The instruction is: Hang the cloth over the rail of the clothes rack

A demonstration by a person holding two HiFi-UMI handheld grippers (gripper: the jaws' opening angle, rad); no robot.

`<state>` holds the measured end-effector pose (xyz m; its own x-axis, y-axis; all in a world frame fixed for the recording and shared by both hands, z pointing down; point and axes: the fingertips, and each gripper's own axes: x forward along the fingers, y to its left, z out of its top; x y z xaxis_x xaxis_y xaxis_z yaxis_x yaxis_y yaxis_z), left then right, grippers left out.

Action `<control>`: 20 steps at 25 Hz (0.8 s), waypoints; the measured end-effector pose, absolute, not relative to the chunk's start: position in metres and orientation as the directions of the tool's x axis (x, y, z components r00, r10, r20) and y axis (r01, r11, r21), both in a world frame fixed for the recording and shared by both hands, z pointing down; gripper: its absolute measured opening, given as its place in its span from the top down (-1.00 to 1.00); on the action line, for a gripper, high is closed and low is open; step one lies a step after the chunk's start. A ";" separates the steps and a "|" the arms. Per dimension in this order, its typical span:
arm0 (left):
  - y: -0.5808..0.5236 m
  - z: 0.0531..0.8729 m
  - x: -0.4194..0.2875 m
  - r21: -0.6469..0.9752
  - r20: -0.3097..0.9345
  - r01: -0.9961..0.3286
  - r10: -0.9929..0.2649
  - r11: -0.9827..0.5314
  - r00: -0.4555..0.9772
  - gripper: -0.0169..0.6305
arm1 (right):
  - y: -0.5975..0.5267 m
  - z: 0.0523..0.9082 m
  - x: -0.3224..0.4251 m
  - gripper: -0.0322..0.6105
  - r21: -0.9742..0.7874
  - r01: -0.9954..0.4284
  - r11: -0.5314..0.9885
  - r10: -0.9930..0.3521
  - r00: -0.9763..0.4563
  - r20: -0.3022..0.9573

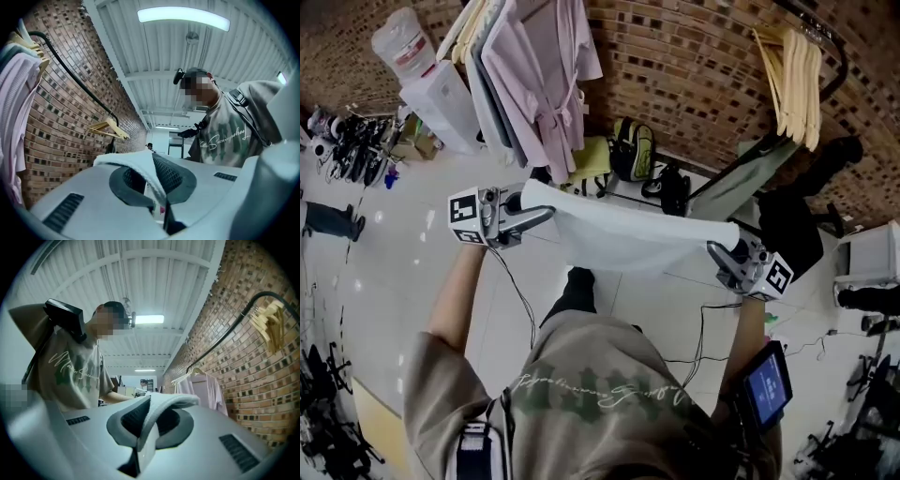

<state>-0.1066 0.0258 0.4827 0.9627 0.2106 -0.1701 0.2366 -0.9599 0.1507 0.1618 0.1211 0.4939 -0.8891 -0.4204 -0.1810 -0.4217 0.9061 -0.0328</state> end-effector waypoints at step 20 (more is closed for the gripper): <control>-0.212 0.413 -0.066 0.136 -0.095 0.277 0.266 -0.951 0.959 0.90 | -0.107 0.438 0.199 0.85 -0.022 -0.528 0.849 -0.521 -0.830 -0.200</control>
